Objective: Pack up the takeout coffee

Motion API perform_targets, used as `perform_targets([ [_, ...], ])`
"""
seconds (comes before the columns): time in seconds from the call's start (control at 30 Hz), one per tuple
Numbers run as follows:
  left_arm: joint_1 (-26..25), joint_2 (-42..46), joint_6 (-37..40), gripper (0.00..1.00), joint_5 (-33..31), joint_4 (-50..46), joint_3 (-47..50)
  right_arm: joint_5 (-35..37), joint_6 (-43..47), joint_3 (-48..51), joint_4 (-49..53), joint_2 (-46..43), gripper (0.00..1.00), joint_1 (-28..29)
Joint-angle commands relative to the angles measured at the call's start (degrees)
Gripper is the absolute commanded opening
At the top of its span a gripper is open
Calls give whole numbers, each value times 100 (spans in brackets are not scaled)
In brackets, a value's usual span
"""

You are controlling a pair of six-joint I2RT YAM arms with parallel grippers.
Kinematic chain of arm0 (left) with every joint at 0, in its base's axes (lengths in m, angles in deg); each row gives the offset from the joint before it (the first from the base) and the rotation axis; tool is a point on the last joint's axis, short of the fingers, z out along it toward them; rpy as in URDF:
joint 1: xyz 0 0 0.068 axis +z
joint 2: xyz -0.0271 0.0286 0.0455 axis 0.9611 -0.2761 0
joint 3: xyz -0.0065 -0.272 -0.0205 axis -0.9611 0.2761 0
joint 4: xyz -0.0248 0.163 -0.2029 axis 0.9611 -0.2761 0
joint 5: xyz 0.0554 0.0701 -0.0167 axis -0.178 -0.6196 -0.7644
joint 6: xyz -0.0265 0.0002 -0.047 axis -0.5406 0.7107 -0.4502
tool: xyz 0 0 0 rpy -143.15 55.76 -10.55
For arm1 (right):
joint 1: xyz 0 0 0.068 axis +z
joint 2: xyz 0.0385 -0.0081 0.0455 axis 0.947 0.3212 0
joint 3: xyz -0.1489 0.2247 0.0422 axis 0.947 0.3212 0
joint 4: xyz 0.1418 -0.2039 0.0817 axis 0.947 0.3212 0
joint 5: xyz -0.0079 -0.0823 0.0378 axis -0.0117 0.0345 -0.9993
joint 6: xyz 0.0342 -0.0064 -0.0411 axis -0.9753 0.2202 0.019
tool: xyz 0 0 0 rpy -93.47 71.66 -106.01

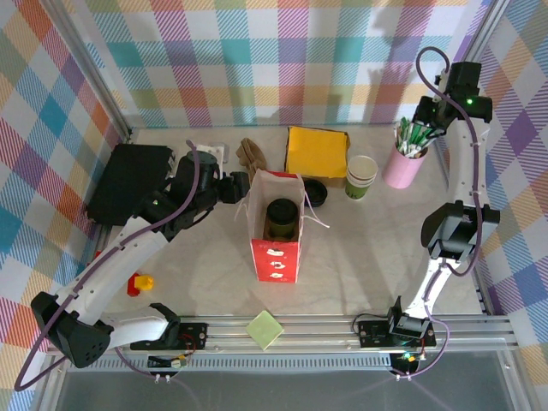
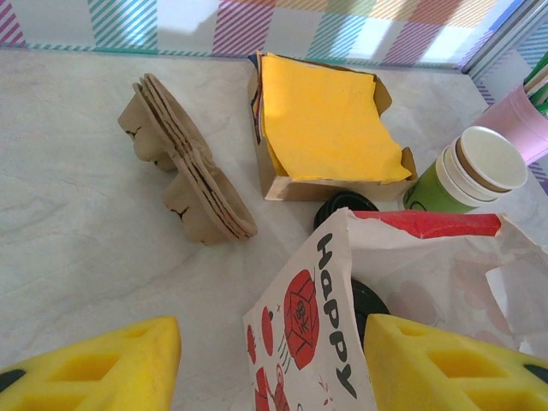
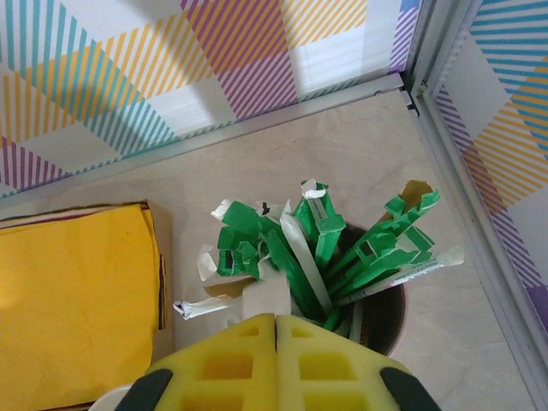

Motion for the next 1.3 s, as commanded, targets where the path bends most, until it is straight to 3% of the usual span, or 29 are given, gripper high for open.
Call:
perform_targets([
  [0.0,-53,84,9,59,-81,-62,85,66,67,-210,41,-158,3,-32],
  [0.17,-54,50,0,59,-60,-52,98,113,135,-371,149,-325,6,-33],
  [0.33,-62,91,-24,59,-49,-70,93,-176,154,-508,137,-757,0,-30],
  [0.6,-72,191,-45,59,-136,-144,68,-2054,-121,-913,195,-1685,0,11],
  [0.93,-89,415,-63,59,-293,-364,32,-4525,-1132,-586,-38,-2556,0,345],
  [1.07,-89,557,-62,59,-457,-464,88,-5032,-1324,-480,13,-2658,0,1020],
  [1.27,-89,715,-62,59,-588,-610,120,-4932,-1263,-424,295,-2628,0,2226],
])
